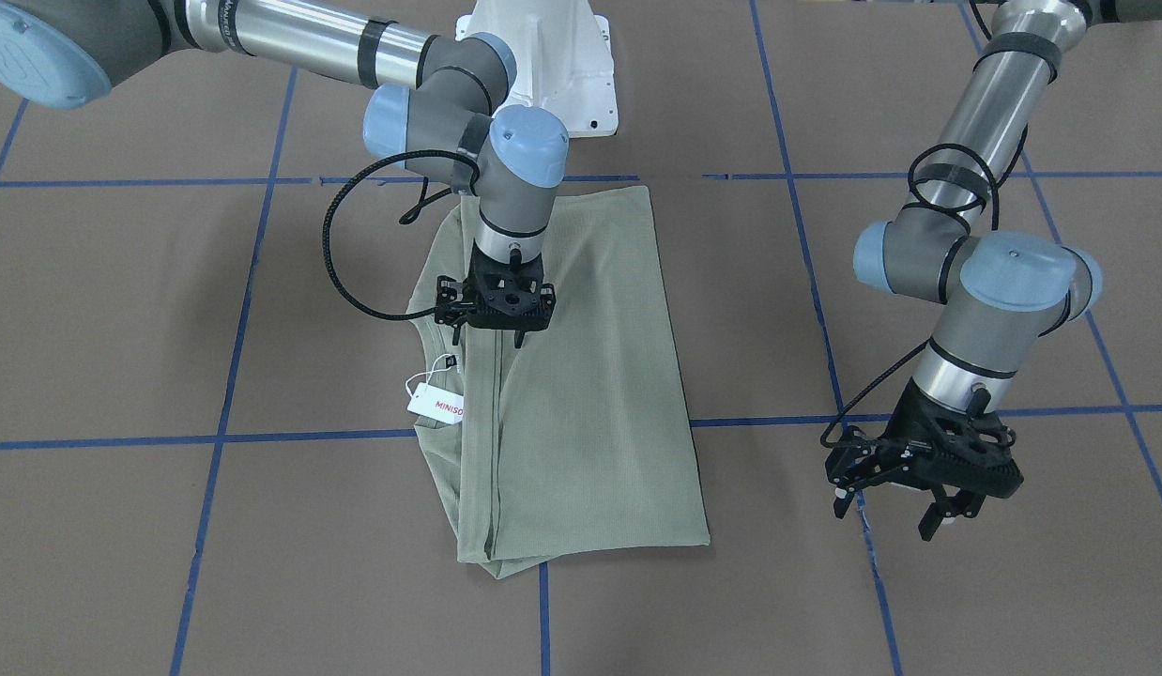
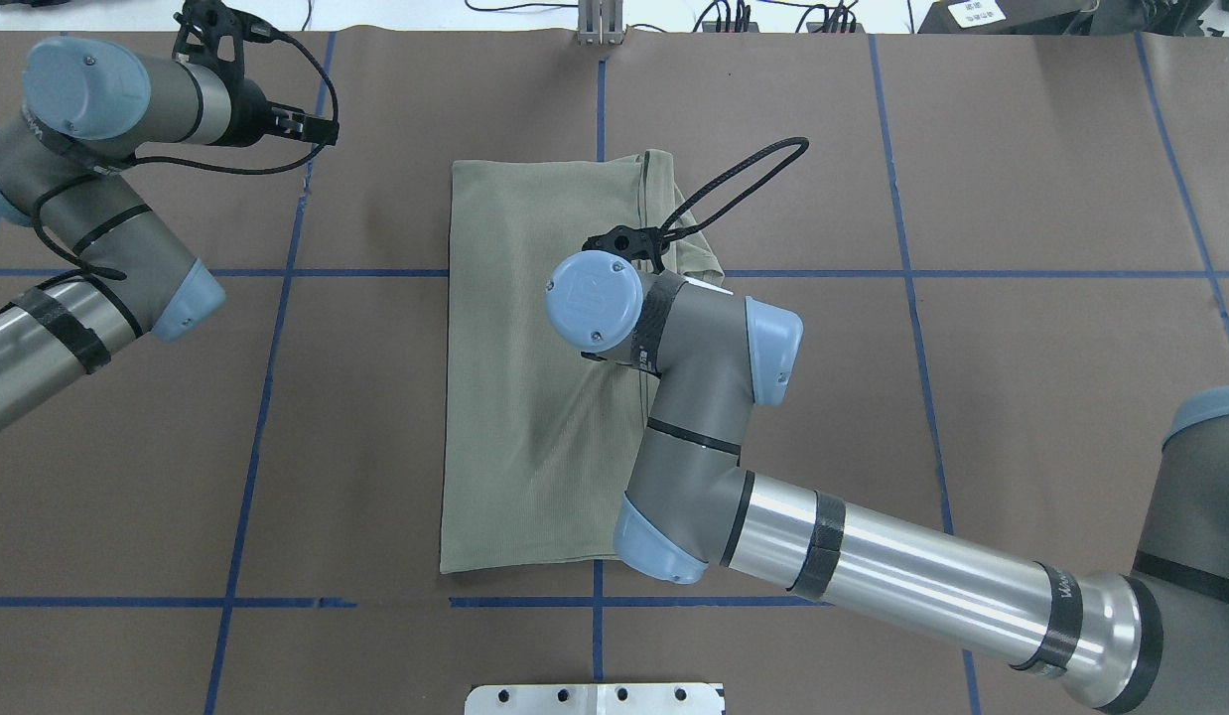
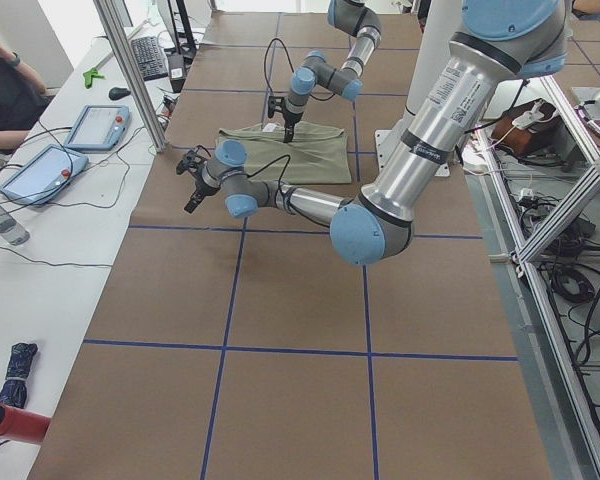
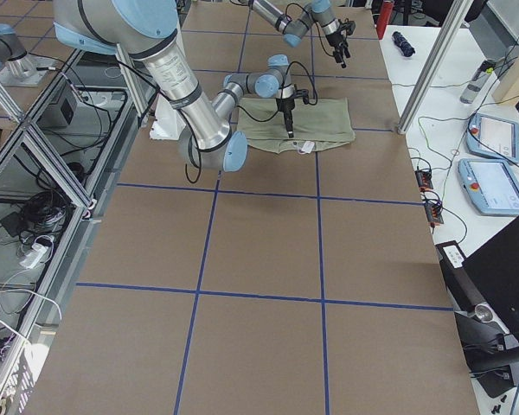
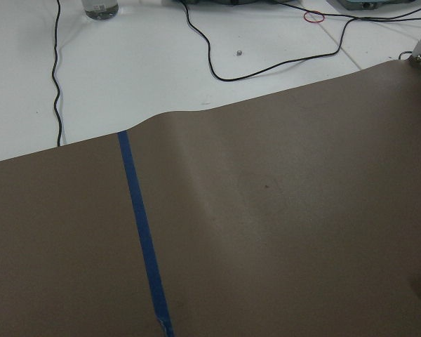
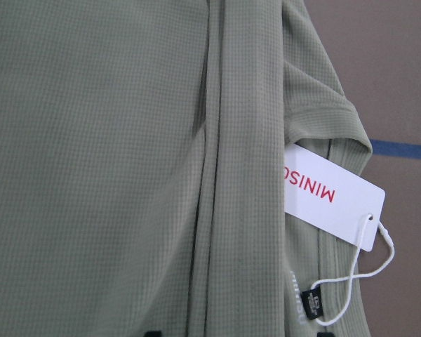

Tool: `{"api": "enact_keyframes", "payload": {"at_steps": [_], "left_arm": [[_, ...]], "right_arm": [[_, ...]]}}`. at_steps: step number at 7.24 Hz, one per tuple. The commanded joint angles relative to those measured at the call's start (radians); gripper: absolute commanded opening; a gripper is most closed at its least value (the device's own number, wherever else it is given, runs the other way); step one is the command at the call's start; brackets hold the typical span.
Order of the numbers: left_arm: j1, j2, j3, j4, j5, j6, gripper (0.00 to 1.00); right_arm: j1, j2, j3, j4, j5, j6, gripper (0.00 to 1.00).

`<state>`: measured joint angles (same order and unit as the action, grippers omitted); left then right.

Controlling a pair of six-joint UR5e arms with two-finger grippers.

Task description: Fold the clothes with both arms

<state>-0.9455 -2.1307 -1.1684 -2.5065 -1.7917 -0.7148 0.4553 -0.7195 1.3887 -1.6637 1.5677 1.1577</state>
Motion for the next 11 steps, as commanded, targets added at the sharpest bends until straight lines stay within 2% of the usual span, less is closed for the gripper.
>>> {"api": "enact_keyframes", "payload": {"at_steps": [1,4,6,8,9,10,11], "left_arm": [[0.001,0.000,0.001,0.000,0.000,0.000,1.00],[0.002,0.000,0.001,0.000,0.000,0.000,1.00],[0.002,0.000,0.001,0.000,0.002,0.002,1.00],[0.002,0.000,0.003,0.000,0.002,0.002,1.00],[0.001,0.000,0.003,0.000,0.000,0.002,1.00],[0.002,0.002,0.003,0.000,0.001,0.002,1.00],[0.002,0.000,0.003,0.000,0.000,0.002,1.00]], "right_arm": [[0.000,0.002,-0.005,-0.001,0.000,-0.003,0.75],[-0.001,0.002,-0.007,-0.002,-0.002,-0.016,0.66],[0.000,0.002,-0.005,-0.013,-0.006,-0.047,0.63],[0.003,0.002,-0.005,-0.014,-0.008,-0.079,0.51],[0.003,0.002,-0.005,-0.019,-0.009,-0.079,0.38],[0.003,0.002,-0.002,-0.025,-0.009,-0.079,0.13],[0.003,0.002,0.006,-0.039,-0.009,-0.079,0.00]]}}
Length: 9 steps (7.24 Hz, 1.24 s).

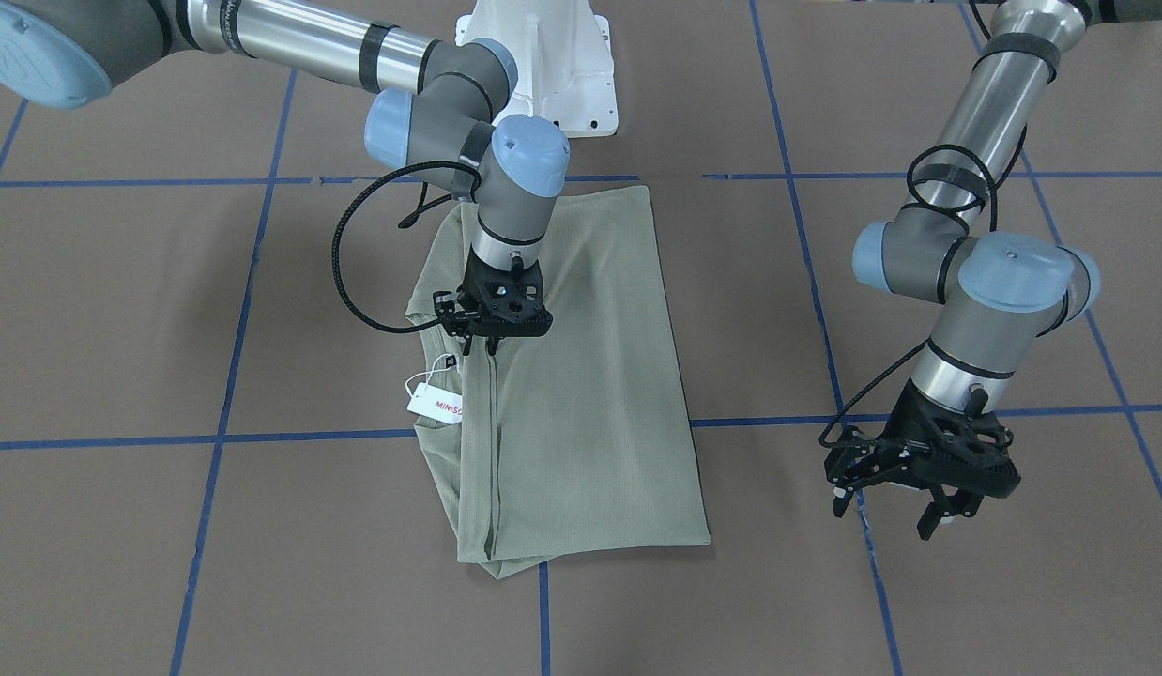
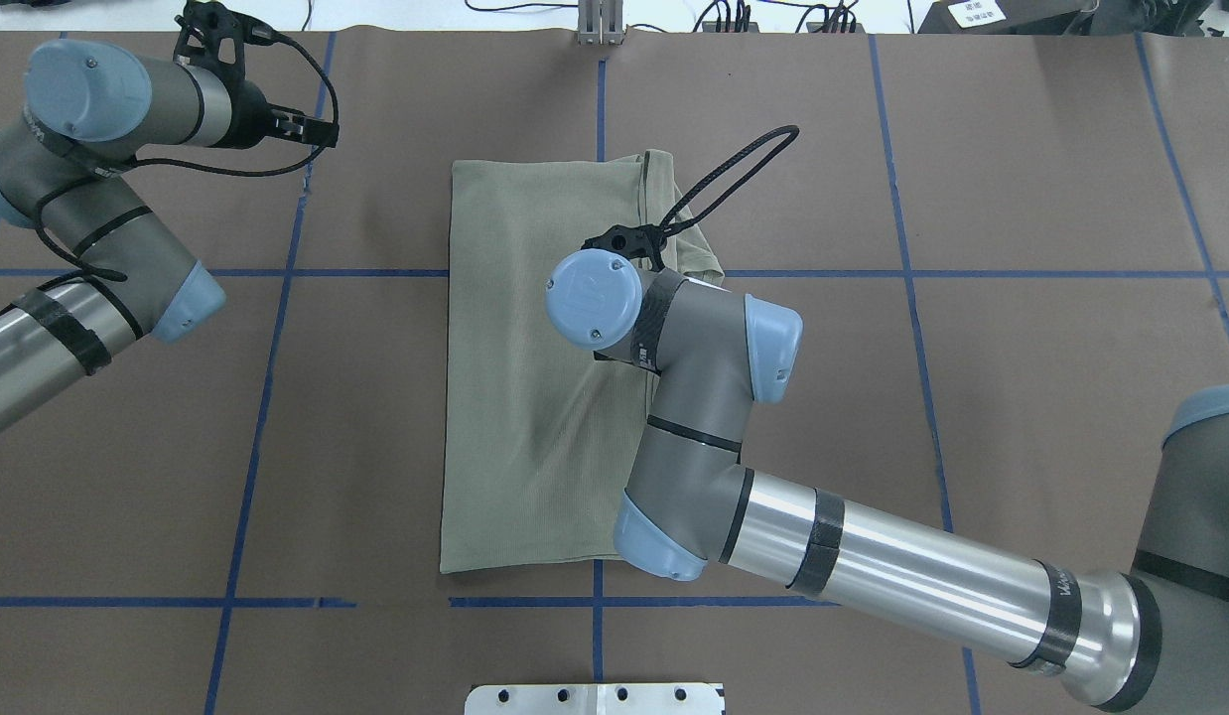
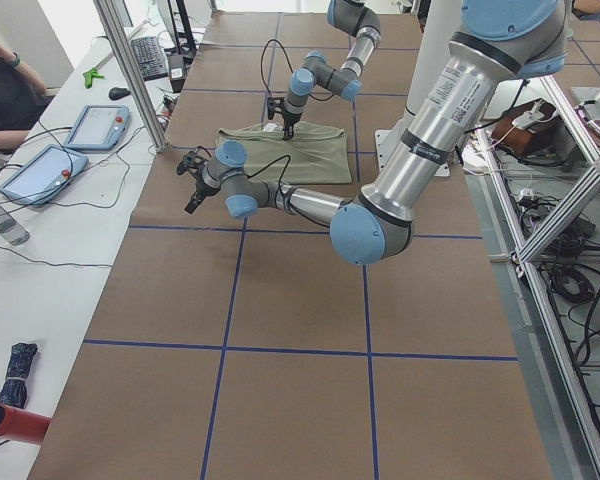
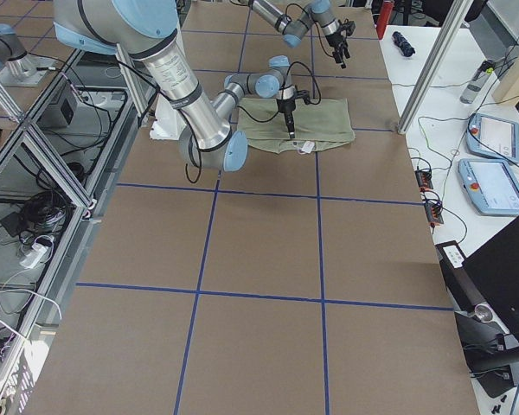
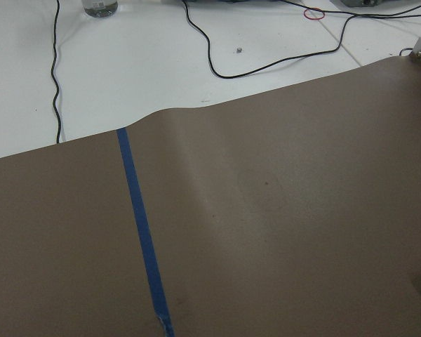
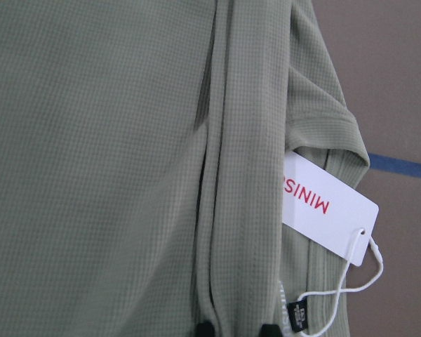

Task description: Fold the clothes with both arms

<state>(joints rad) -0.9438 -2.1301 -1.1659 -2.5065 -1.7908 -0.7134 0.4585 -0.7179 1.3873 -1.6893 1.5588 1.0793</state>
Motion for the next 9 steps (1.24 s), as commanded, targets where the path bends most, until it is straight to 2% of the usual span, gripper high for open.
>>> {"api": "enact_keyframes", "payload": {"at_steps": [1,2,5,6,7,9], "left_arm": [[0.002,0.001,0.000,0.000,0.001,-0.001,1.00],[0.006,0.004,0.002,-0.009,0.001,-0.001,1.00],[0.014,0.010,0.002,-0.020,0.001,-0.003,1.00],[0.016,0.010,0.002,-0.020,0.001,-0.005,1.00],[0.016,0.015,0.000,-0.021,0.001,-0.005,1.00],[0.016,0.019,0.000,-0.028,0.001,-0.003,1.00]], "right_arm": [[0.000,0.000,0.012,-0.019,0.000,0.001,0.00],[0.008,-0.003,0.018,-0.020,0.000,-0.001,0.00],[0.017,-0.127,0.189,-0.078,0.000,-0.002,0.00],[0.017,-0.152,0.214,-0.078,-0.002,-0.012,0.38],[0.017,-0.158,0.216,-0.075,-0.005,-0.012,0.99],[0.029,-0.160,0.222,-0.069,-0.003,-0.035,1.00]]}}
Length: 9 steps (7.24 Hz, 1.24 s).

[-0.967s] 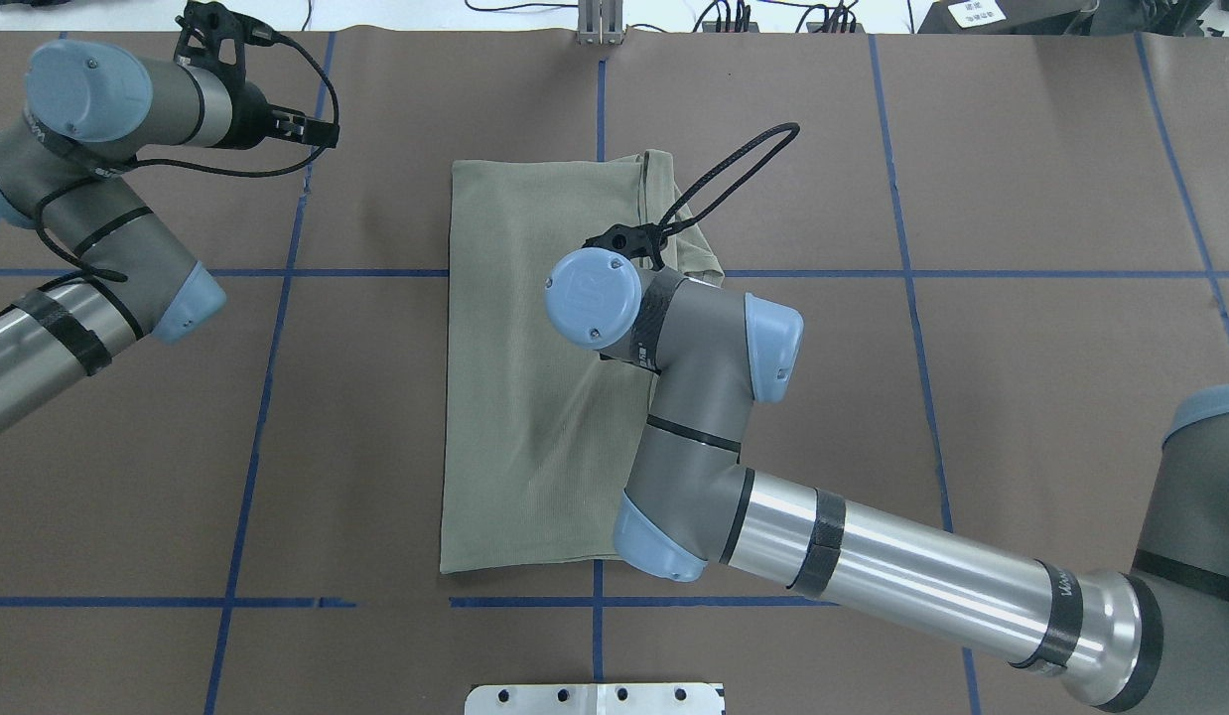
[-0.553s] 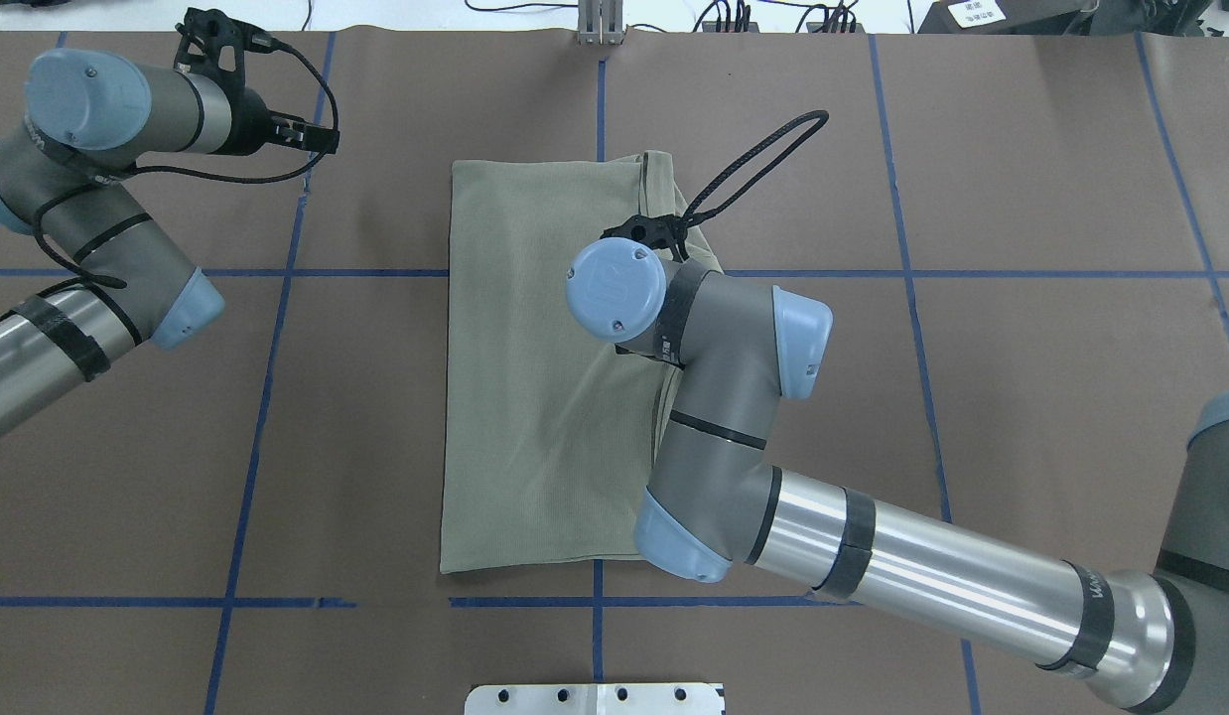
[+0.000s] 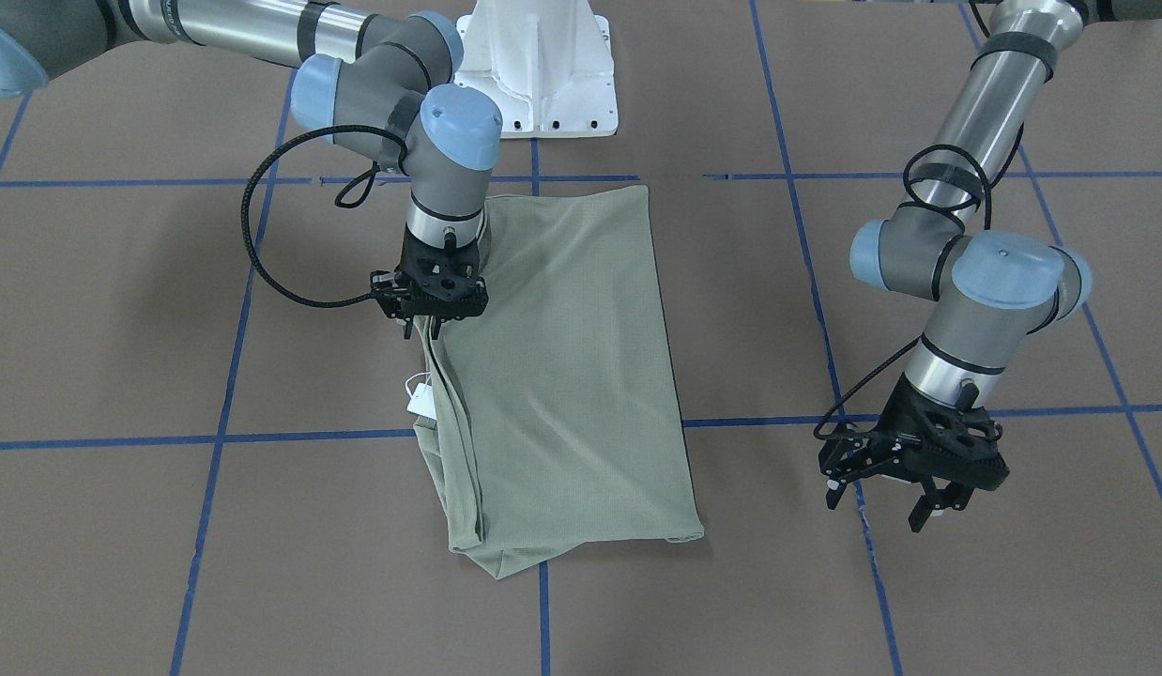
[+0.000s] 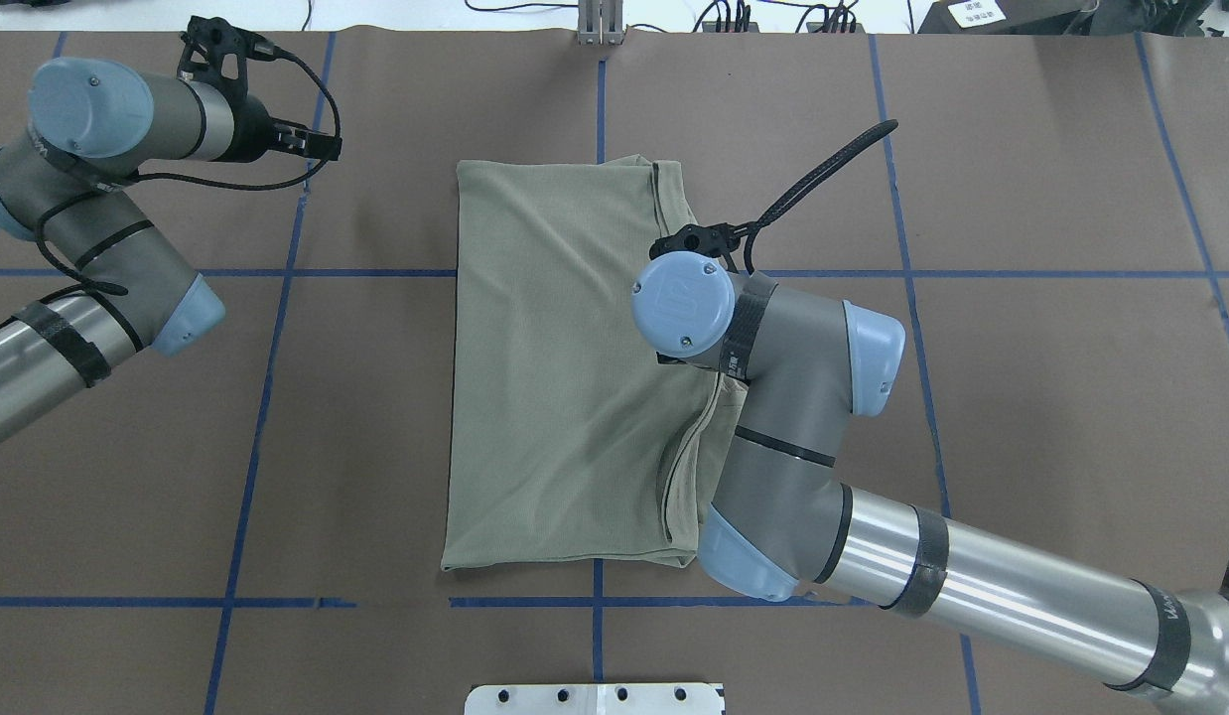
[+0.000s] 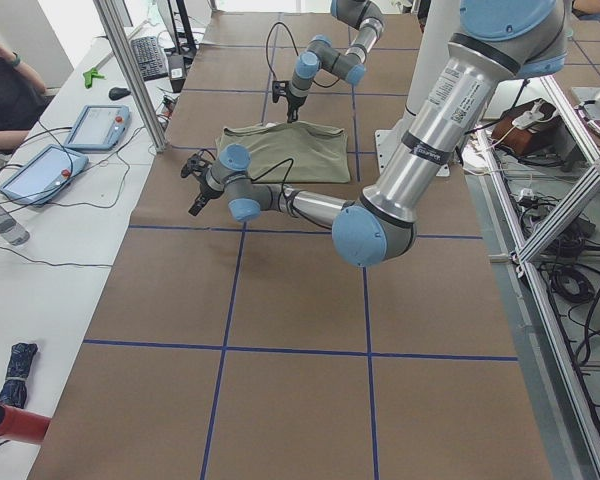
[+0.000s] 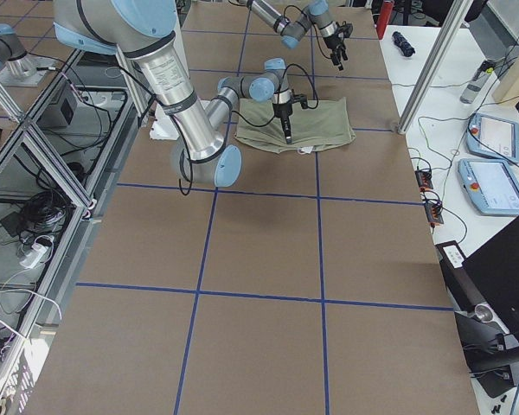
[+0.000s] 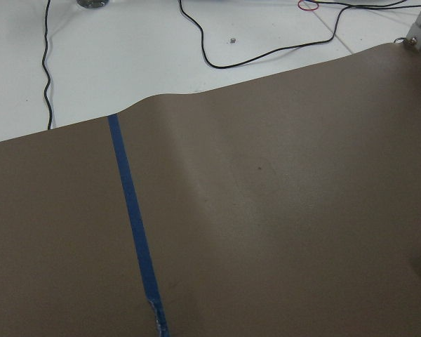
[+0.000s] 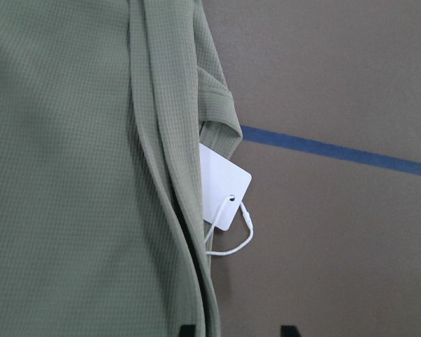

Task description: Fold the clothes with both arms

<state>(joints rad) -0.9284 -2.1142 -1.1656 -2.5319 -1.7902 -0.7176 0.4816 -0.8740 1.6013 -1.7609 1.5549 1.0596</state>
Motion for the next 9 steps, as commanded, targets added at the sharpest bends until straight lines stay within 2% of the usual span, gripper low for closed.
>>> {"api": "enact_keyframes", "payload": {"at_steps": [1,2,6,7,9], "left_arm": [[0.000,0.005,0.000,-0.004,0.000,0.000,1.00],[0.000,0.005,0.000,-0.004,0.000,0.001,1.00],[0.000,0.008,0.001,-0.004,0.000,0.001,1.00],[0.000,0.010,0.004,-0.024,0.000,0.001,1.00],[0.000,0.010,0.006,-0.025,0.000,0.001,1.00]], "right_arm": [[0.006,-0.002,0.029,0.004,0.004,-0.006,1.00],[0.002,-0.002,0.061,0.020,0.011,0.011,1.00],[-0.141,-0.006,0.081,0.037,-0.004,0.265,1.00],[-0.165,-0.011,0.088,0.032,-0.021,0.266,1.00],[-0.182,-0.019,0.109,-0.073,-0.035,0.260,1.00]]}}
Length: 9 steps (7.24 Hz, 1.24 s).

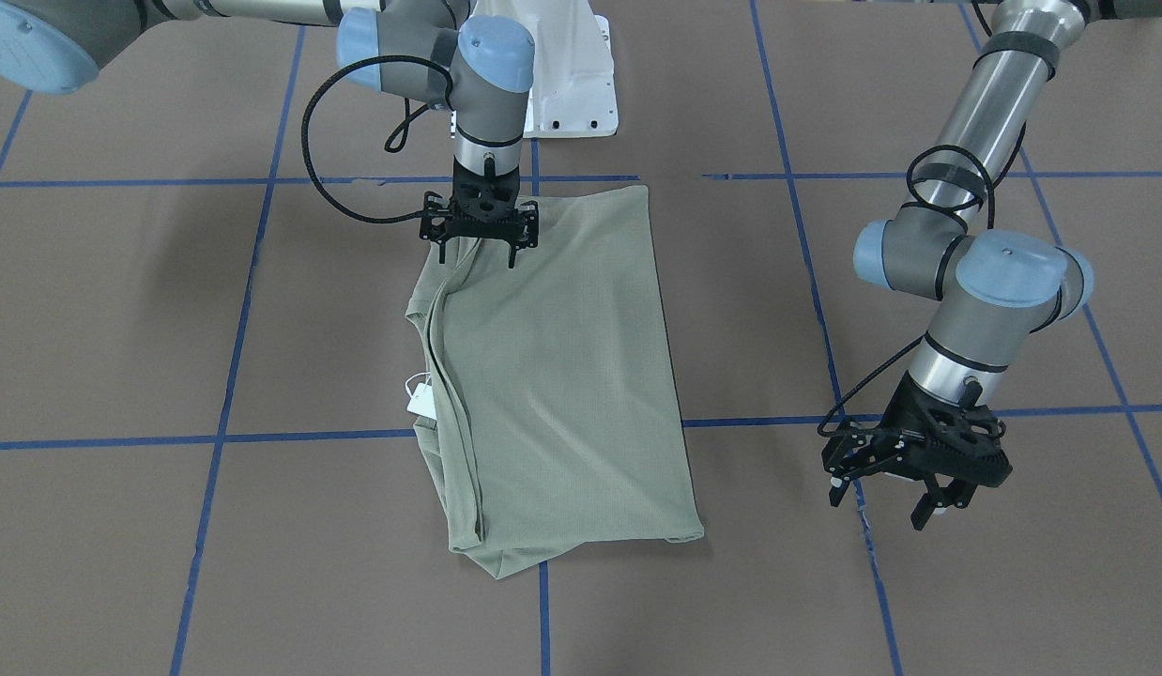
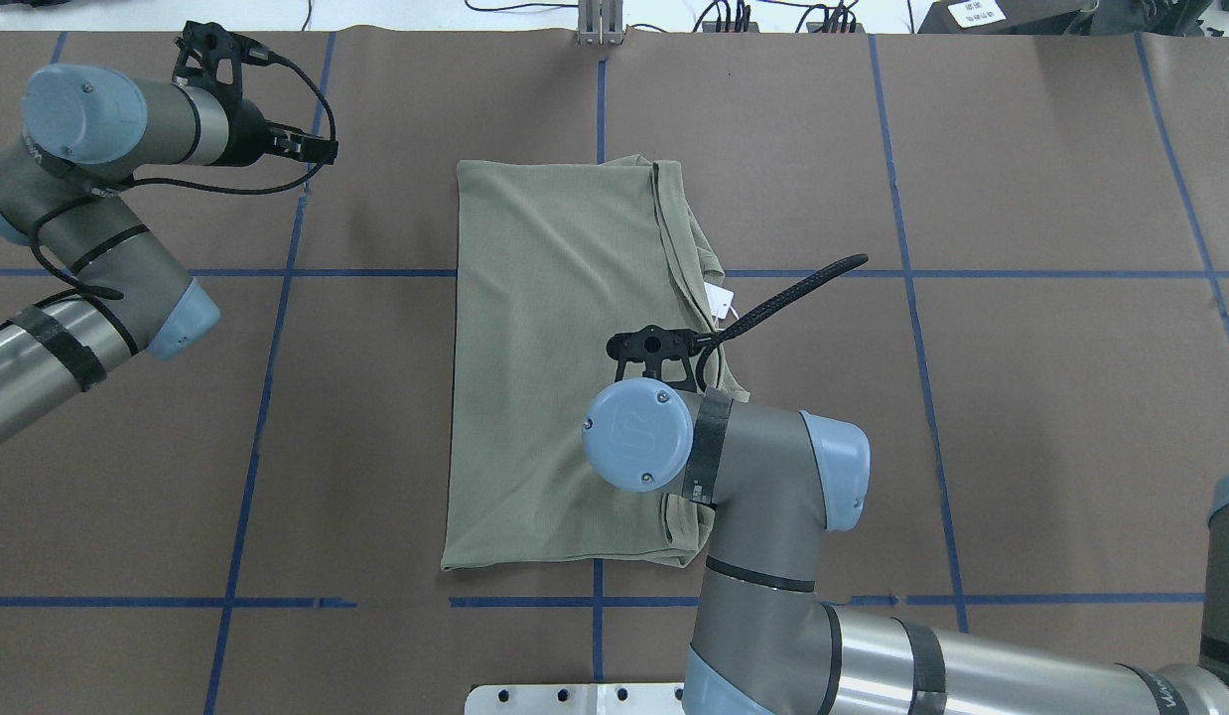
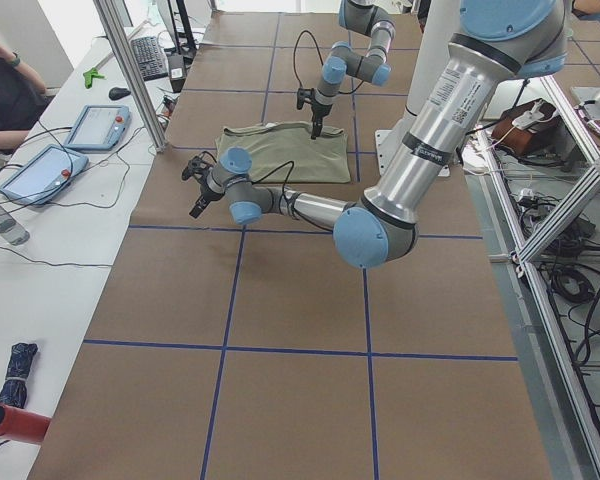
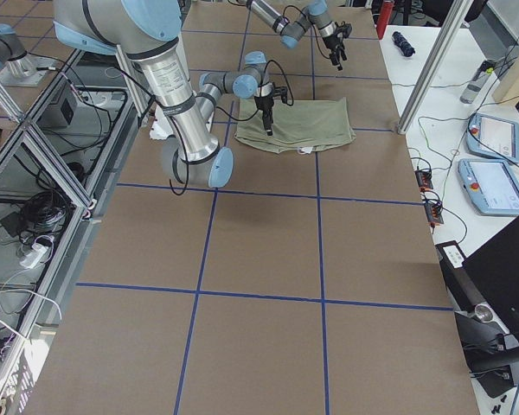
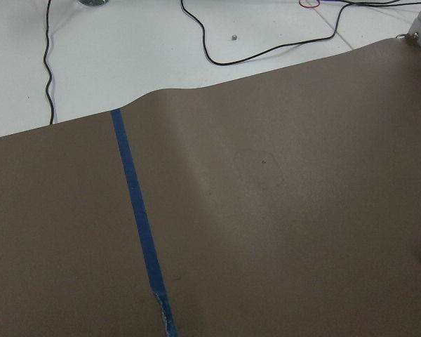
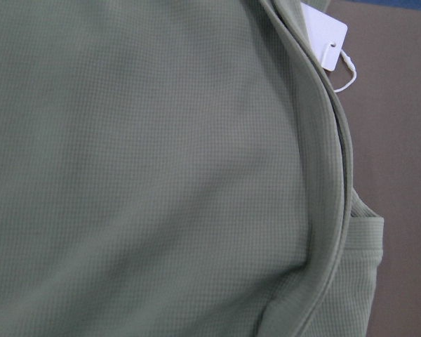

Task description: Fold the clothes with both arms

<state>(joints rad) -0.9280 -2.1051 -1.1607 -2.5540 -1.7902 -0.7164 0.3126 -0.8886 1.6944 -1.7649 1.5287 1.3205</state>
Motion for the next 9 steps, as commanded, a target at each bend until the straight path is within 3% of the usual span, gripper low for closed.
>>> {"api": "enact_keyframes", "payload": {"at_steps": [1,2,5,6,7,8,9], "left_arm": [[0.000,0.000,0.001,-0.003,0.000,0.000,1.00],[0.000,0.000,0.001,-0.003,0.000,0.000,1.00],[0.001,0.000,0.001,-0.003,0.000,0.000,1.00],[0.006,0.002,0.001,-0.003,0.000,0.000,1.00],[0.008,0.001,0.001,-0.005,0.000,0.000,1.00],[0.008,0.000,0.001,-0.003,0.000,0.000,1.00],[0.009,0.002,0.001,-0.005,0.000,0.000,1.00]], "right_arm": [[-0.015,-0.009,0.057,-0.144,-0.007,-0.015,1.00],[-0.024,-0.039,0.127,-0.221,-0.005,-0.018,1.00],[-0.043,-0.083,0.152,-0.242,-0.009,-0.027,1.00],[-0.043,-0.055,0.156,-0.202,-0.007,-0.017,1.00],[-0.046,-0.050,0.140,-0.092,-0.010,-0.001,1.00],[-0.047,-0.047,0.083,-0.034,-0.012,0.058,1.00],[-0.047,-0.047,0.047,-0.010,-0.013,0.069,0.89]]}}
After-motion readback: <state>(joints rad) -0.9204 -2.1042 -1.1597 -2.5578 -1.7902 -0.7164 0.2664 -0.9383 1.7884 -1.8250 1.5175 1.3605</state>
